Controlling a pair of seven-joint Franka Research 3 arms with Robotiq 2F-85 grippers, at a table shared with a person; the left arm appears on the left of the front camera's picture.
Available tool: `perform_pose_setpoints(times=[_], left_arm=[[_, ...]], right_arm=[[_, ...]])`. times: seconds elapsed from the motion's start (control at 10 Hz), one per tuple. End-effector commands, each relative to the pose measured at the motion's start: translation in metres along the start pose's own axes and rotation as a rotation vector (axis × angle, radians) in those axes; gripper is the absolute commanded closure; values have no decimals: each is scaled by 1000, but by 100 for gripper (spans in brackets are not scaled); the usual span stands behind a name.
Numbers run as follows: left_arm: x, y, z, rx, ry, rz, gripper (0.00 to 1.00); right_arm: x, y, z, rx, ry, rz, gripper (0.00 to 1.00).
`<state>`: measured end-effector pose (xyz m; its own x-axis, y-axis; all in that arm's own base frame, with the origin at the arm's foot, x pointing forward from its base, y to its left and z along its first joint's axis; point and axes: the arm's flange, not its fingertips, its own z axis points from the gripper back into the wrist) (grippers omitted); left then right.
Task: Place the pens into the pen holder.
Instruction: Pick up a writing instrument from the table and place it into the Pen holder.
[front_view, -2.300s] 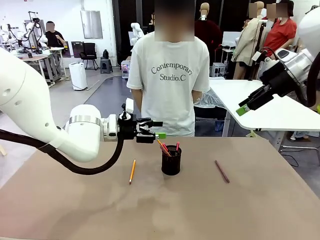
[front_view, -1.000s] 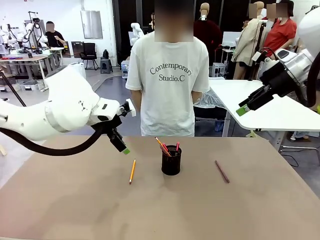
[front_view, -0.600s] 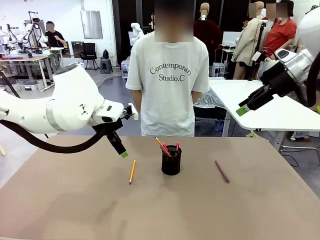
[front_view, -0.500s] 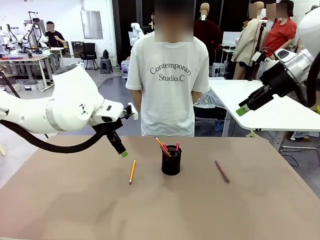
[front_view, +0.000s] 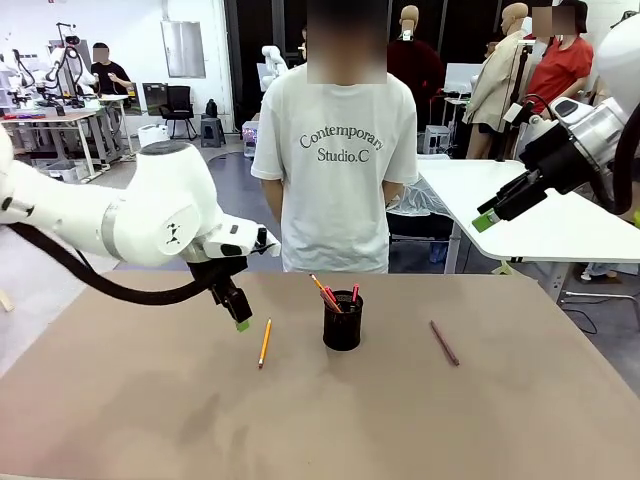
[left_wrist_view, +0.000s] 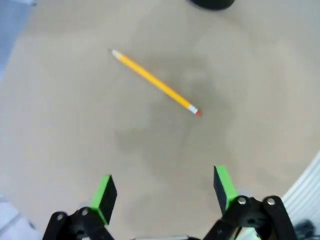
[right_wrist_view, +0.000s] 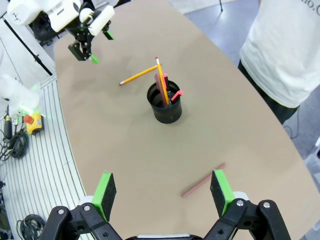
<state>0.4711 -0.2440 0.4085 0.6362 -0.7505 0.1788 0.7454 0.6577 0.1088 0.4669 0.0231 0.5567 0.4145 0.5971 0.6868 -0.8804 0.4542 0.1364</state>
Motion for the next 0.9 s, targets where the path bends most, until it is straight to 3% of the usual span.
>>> perform_pose_setpoints(times=[0.0,0.3,0.8], left_arm=[[32,-16,10,-27,99,170,0],[40,-24,-1,-48,42,292,0],[52,-32,-53,90,16,438,0]], right_arm=[[0,0,1,5,-12,7,0],[0,0,1,5,-12,7,0],[0,0,1,5,-12,7,0]])
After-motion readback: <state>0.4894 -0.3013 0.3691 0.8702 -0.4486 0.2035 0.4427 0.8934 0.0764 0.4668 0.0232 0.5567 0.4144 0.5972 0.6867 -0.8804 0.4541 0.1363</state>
